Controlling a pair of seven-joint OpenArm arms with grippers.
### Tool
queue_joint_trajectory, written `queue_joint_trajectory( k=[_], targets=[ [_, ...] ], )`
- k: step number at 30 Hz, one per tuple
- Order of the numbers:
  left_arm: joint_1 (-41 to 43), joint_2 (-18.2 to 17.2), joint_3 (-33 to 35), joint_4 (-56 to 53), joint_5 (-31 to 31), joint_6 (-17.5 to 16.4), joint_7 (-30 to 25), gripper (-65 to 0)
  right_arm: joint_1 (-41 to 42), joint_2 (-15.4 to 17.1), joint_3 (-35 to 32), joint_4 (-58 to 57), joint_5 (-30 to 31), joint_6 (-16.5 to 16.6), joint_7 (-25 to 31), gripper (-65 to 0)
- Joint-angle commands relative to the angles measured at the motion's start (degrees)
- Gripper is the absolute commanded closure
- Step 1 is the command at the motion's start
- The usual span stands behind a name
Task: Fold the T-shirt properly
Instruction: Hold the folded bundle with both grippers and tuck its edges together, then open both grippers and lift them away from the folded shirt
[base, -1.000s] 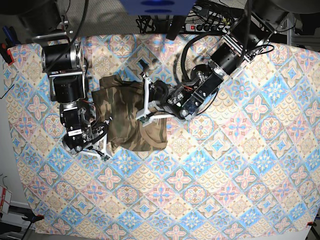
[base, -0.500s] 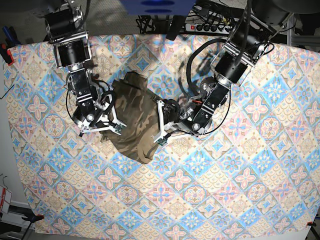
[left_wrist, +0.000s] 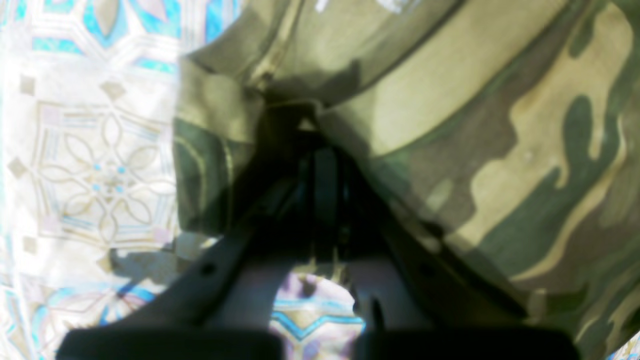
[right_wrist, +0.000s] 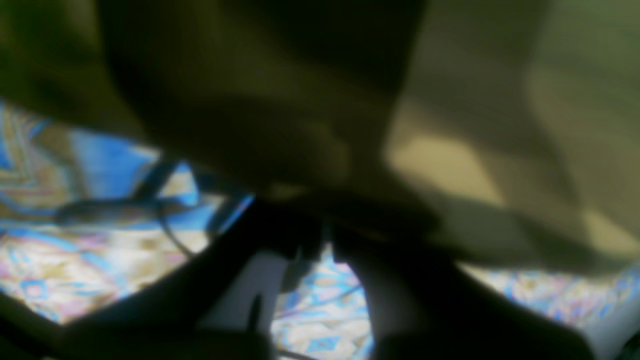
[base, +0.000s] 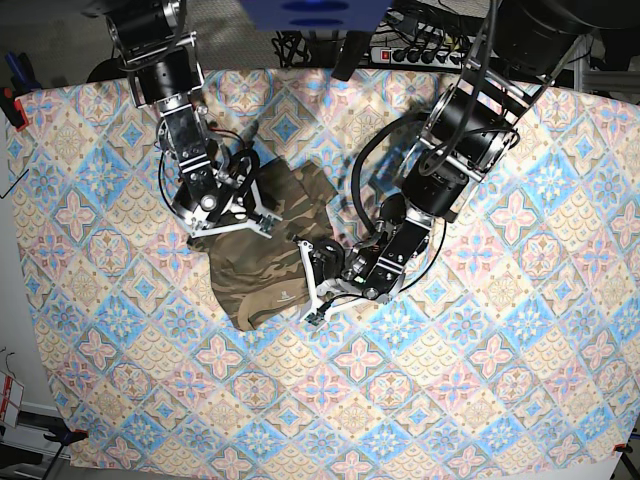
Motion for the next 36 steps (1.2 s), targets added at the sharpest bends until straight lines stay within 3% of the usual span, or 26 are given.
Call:
queue_joint_trajectory(
  k=[1, 5, 9, 17, 21, 25, 30, 36],
  targets=[
    [-2.41, 1.06, -0.03, 0.68, 0.04, 0.22, -0.87, 0.0, 0.89, -0.31, -0.5, 1.1, 0.53, 0.12, 0.8, -3.6],
    [-3.73, 1.24, -0.12, 0.85, -0.4, 0.22, -0.79, 0.0, 0.54, -0.4, 1.52, 1.19, 0.53, 0.12, 1.06, -3.5],
    [-3.99, 0.8, -0.12, 2.52, -0.31, 0.57, -0.79, 0.0, 0.98, -1.54, 10.84, 2.77, 0.27, 0.12, 1.06, -3.5],
    [1.63, -5.88, -0.12, 24.59, 0.04, 1.45, 1.68, 0.0, 4.32, -2.77, 29.74, 11.04, 0.27, -0.1, -0.61, -3.5],
    [7.61, -10.98, -0.12, 38.65, 1.01, 6.55, 1.76, 0.0, 3.97, -4.18, 36.59, 15.08, 0.18, -5.55, -0.34, -3.5],
    [14.73, -15.29, -0.12, 50.43, 5.84, 9.72, 1.5, 0.0, 3.88, -6.29, 41.08, 20.09, 0.18, -9.06, -0.17, -3.5],
    [23.44, -19.33, -0.21, 59.23, 13.23, 9.89, -2.54, 0.0, 2.12, -8.66, 46.53, 23.08, 0.18, -12.58, 1.77, -3.5],
    [36.18, -19.95, -7.42, 67.66, 21.75, 9.89, -7.38, 0.0, -0.34, -9.98, 51.36, 23.69, 0.18, -12.85, 2.12, -3.5]
  ],
)
